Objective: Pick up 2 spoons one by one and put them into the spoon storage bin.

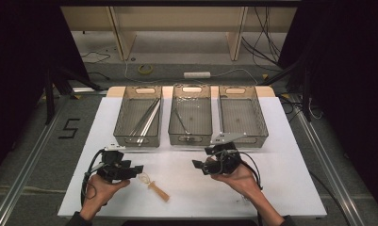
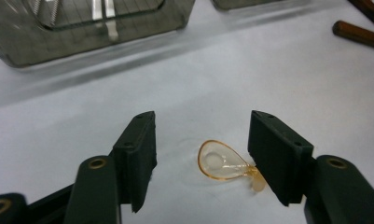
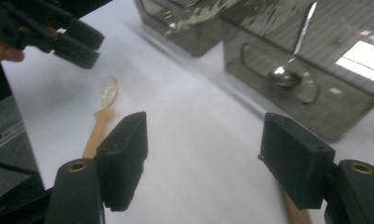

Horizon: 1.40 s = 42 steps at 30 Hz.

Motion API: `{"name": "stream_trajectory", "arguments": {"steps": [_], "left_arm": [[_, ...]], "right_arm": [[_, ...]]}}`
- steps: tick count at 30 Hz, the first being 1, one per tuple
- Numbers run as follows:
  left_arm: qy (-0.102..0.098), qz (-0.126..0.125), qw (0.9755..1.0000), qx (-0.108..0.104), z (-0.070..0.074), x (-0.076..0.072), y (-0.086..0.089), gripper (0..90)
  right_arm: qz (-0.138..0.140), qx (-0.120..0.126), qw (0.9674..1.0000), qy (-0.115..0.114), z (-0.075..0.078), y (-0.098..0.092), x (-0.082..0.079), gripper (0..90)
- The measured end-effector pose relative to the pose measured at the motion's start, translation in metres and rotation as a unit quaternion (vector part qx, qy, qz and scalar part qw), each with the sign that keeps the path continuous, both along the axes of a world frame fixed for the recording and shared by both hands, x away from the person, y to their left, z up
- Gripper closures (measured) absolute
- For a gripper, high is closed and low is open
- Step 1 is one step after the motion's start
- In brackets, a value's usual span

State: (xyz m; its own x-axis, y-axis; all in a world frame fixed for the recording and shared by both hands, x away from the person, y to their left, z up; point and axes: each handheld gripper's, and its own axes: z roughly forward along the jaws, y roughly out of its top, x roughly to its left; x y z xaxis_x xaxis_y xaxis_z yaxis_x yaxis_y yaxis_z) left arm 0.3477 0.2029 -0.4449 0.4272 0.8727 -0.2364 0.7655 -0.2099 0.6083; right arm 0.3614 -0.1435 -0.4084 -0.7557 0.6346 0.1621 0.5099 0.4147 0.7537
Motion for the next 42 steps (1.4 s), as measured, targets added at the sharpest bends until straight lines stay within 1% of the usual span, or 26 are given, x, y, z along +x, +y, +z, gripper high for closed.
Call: {"name": "stream_trajectory", "arguments": {"steps": [6, 8, 9, 10, 15, 18, 24, 25, 27, 32, 35, 37, 39, 41, 42], "left_arm": [[0.026, -0.01, 0.9996, -0.004, -0.006, 0.002, -0.002, 50.1], [0.036, -0.013, 0.9992, -0.004, -0.008, 0.003, -0.002, 52.1], [0.04, -0.013, 0.9991, -0.003, -0.01, 0.004, -0.003, 53.3], [0.045, -0.015, 0.9989, -0.002, -0.011, 0.005, -0.003, 54.4], [0.065, -0.013, 0.9978, -0.006, -0.019, 0.012, -0.001, 60.9], [0.074, -0.016, 0.9971, -0.008, -0.022, 0.015, -0.001, 64.3], [0.085, -0.018, 0.9961, -0.014, -0.026, 0.016, -0.002, 70.4], [0.085, -0.021, 0.9961, -0.012, -0.027, 0.017, -0.003, 71.1], [0.088, -0.023, 0.9958, -0.014, -0.028, 0.017, -0.003, 72.5], [0.093, -0.026, 0.9952, -0.017, -0.029, 0.018, -0.003, 79.6], [0.091, -0.025, 0.9954, -0.017, -0.028, 0.018, -0.004, 83.7], [0.09, -0.025, 0.9954, -0.02, -0.028, 0.017, -0.003, 84.7], [0.088, -0.024, 0.9955, -0.026, -0.027, 0.017, -0.003, 85.8], [0.082, -0.021, 0.9959, -0.033, -0.026, 0.017, -0.003, 86.4], [0.082, -0.025, 0.9959, -0.029, -0.025, 0.016, -0.003, 86.7]], "right_arm": [[0.021, -0.01, 0.9997, -0.002, -0.009, 0.008, -0.013, 32.2], [0.025, -0.013, 0.9996, 0.001, -0.011, 0.011, -0.016, 32.2], [0.028, -0.013, 0.9995, -0.002, -0.012, 0.011, -0.016, 32.2], [0.028, -0.012, 0.9995, 0.002, -0.013, 0.013, -0.018, 32.3], [0.042, -0.017, 0.999, 0.005, -0.018, 0.019, -0.022, 32.3], [0.048, -0.019, 0.9987, 0.006, -0.02, 0.022, -0.024, 32.3], [0.058, -0.017, 0.9981, 0.008, -0.024, 0.032, -0.03, 32.3], [0.063, -0.019, 0.9978, 0.008, -0.026, 0.034, -0.031, 32.3], [0.068, -0.021, 0.9974, 0.009, -0.028, 0.037, -0.033, 32.3], [0.076, -0.027, 0.9966, 0.014, -0.032, 0.044, -0.035, 32.4], [0.078, -0.031, 0.9963, 0.019, -0.034, 0.047, -0.036, 32.5], [0.082, -0.031, 0.996, 0.02, -0.035, 0.049, -0.035, 32.6], [0.083, -0.033, 0.9958, 0.022, -0.037, 0.051, -0.036, 32.8], [0.085, -0.035, 0.9955, 0.023, -0.038, 0.055, -0.036, 32.9], [0.086, -0.036, 0.9954, 0.022, -0.039, 0.057, -0.036, 33.0]]}}
